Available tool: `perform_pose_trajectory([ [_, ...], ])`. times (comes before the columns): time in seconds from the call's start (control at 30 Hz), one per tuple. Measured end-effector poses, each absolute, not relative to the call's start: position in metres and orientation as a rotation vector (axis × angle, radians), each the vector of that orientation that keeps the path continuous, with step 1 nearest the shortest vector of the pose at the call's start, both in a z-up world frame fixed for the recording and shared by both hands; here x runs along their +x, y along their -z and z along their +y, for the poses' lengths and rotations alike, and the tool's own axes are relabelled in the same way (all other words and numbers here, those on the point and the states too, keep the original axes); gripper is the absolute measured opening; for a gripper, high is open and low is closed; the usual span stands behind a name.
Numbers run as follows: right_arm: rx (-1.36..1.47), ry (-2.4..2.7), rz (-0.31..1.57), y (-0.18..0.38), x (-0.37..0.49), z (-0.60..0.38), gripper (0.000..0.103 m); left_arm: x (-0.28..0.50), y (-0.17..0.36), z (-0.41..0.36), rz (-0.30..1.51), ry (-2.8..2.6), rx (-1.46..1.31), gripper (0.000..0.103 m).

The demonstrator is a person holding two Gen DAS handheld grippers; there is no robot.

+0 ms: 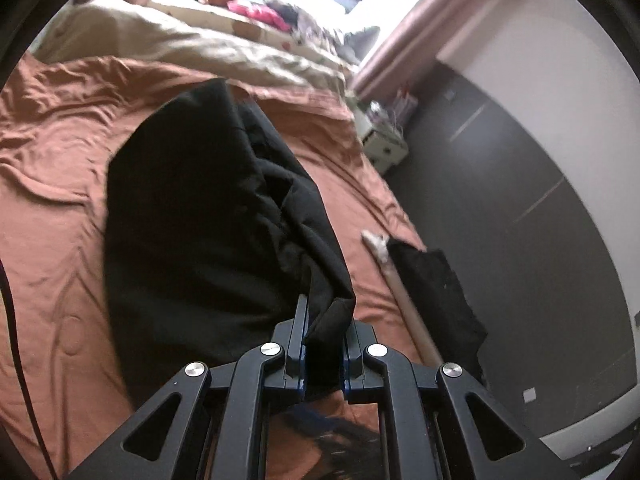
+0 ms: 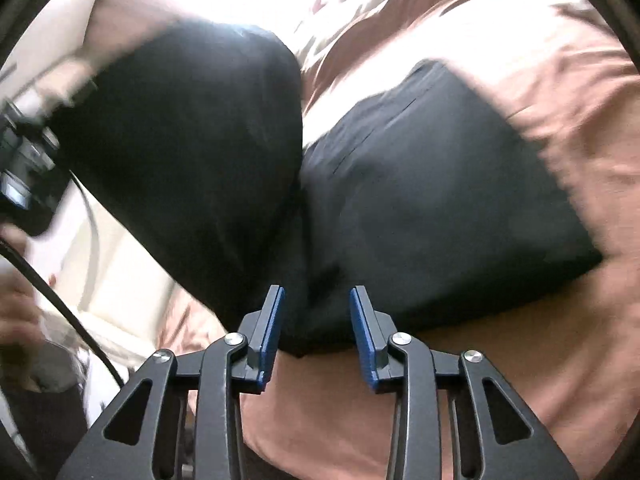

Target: Fold large clothes

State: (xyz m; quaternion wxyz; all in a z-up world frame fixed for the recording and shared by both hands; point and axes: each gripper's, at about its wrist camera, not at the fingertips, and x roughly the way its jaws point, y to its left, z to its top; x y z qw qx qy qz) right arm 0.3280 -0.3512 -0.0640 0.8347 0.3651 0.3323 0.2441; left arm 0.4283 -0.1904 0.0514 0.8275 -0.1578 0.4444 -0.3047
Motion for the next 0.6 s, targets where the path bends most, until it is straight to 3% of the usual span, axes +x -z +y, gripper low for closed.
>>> perform_pose_trajectory([
  [0.03,0.800,-0.496,0.682,0.065,0.321,-0.370,0.048,0.431,-0.042,-0.202,0.969,0.648,-0.323,0.012],
  [0.1,0.851,-0.440,0.644,0.070,0.306,-0.405,0.054,0.438,-0.020,-0.228,1.023,0.646,-0.288,0.012],
  [0.47,1.004,-0.274,0.601,0.112,0.263,-0.492,0.054,0.432,0.057,-0.316,1.187,0.656,-0.101,0.012],
  [0.6,1.015,-0.282,0.616,0.112,0.252,-0.485,0.054,0.432,0.061,-0.312,1.211,0.677,-0.180,0.031],
])
